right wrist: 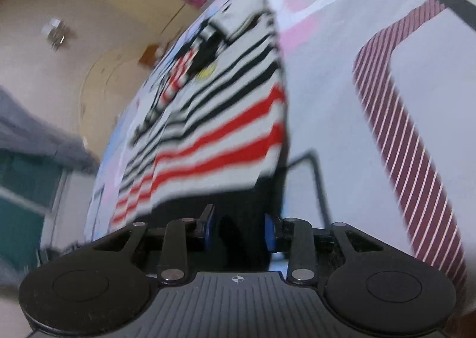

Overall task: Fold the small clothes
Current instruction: 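Grasp the sweater hem with both tools and fold it up over the sleeves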

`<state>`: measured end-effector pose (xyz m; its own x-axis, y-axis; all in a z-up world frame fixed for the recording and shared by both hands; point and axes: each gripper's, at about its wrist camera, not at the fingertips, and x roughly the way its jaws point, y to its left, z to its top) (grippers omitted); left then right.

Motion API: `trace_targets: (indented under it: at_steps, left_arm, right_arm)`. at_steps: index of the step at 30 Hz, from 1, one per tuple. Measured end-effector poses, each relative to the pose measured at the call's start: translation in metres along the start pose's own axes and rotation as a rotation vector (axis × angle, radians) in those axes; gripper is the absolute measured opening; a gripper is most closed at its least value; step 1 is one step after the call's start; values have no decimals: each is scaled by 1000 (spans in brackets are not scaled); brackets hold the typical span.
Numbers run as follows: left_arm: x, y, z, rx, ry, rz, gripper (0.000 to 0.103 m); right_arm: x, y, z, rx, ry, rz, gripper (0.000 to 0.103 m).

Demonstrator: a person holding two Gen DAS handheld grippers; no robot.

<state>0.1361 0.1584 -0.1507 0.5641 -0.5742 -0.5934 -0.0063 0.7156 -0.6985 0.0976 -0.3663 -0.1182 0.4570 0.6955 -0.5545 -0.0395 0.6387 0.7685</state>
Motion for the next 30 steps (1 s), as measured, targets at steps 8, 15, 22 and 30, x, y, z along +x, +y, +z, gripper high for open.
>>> trace_targets:
  at_steps: [8, 15, 22, 30]
  left_arm:
    - [4, -8, 4, 34, -40, 71, 6]
    - [-14, -2, -4, 16, -113, 151, 6]
    - [-30, -11, 1, -19, -181, 98, 6]
    - [-35, -63, 88, 38, -342, -46, 6]
  right_arm:
    - [5, 0, 11, -52, 11, -22, 3]
    - [-21, 7, 12, -136, -92, -56, 3]
    - [-25, 12, 31, -95, -125, 2, 3]
    - [-32, 67, 116, -164, -304, 58, 3]
